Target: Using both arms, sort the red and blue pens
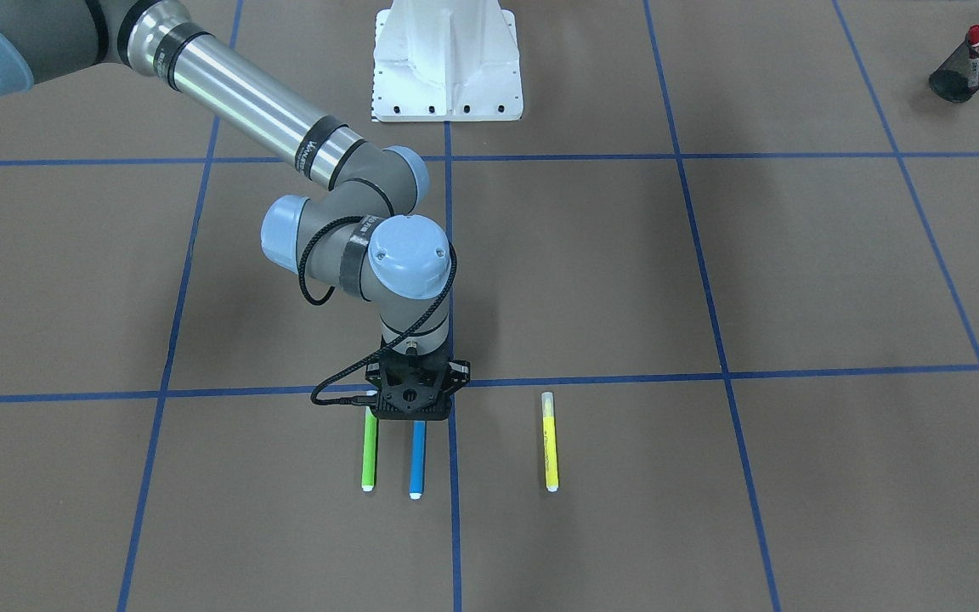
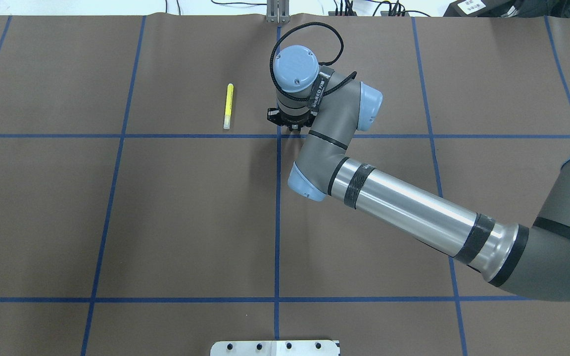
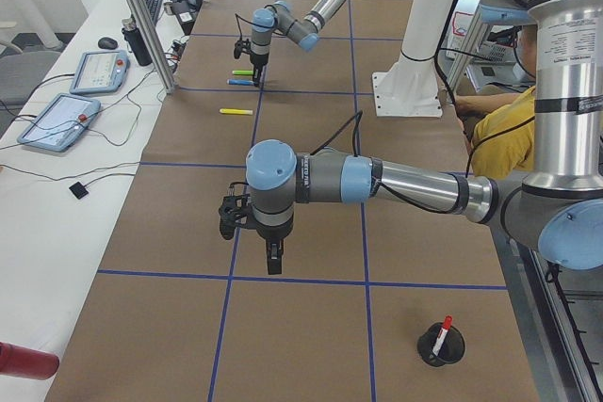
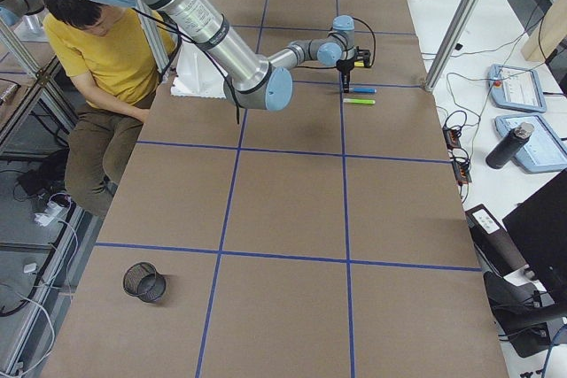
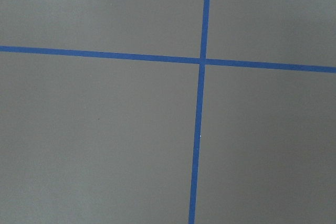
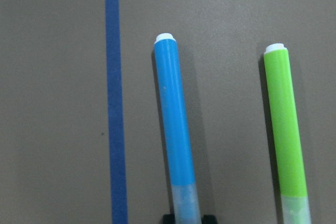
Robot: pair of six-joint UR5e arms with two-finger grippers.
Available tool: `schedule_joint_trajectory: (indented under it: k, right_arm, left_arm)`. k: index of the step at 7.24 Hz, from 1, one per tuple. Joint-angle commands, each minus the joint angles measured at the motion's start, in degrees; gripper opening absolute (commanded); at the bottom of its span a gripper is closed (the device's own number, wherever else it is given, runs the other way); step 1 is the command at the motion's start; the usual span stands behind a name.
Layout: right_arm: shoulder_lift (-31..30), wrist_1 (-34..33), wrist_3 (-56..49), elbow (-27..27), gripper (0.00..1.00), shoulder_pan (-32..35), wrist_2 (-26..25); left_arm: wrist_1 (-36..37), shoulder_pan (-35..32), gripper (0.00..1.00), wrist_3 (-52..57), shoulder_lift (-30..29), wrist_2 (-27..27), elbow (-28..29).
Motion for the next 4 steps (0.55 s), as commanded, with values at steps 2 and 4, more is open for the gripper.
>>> schedule_joint_trajectory:
  k: [2, 4]
  right_arm:
    - [1.1, -0.1, 0.0, 0.0, 0.0, 0.1, 0.0]
    - [3.8, -0.2, 0.2, 0.1, 0.0, 1.4, 0.1]
  left_arm:
    - [0.0, 0.0, 1.0, 0.0, 0.1, 0.0, 0.0]
    - [0.0, 0.0, 1.0, 0.1, 0.1, -0.1, -0.1]
